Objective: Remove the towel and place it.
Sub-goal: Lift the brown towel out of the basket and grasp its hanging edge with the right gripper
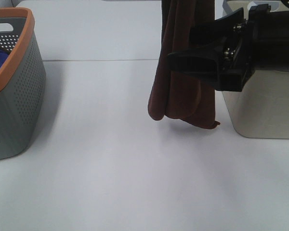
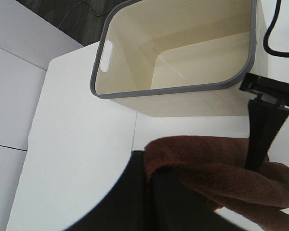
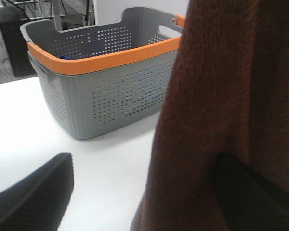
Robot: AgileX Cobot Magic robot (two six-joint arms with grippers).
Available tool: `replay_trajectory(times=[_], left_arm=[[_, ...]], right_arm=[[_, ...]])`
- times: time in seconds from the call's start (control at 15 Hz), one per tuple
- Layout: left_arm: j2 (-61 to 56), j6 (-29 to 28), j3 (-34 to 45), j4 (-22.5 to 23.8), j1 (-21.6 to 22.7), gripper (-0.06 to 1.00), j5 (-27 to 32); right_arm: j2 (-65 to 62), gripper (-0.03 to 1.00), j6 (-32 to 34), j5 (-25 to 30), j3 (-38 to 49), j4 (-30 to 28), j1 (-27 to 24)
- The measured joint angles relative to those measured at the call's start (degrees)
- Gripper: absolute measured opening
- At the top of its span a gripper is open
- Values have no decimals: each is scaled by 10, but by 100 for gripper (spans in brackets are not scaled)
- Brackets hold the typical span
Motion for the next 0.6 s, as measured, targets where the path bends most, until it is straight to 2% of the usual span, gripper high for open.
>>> replay_trajectory(times=[0.13,0.27,0.4,0.47,0.6], left_arm=[[0,0,0,0,0,0,5],[0,0,0,0,0,0,5],[0,0,0,0,0,0,5],[0,0,0,0,0,0,5],[0,0,0,0,0,0,5]], right_arm=[[0,70,-13,-25,-22,0,0],[2,70,-15,-22,-33,1,0],[26,69,-15,15,-33,1,0],[58,69,-15,65,-33,1,0],[80,69,-15,82,-33,0,0]])
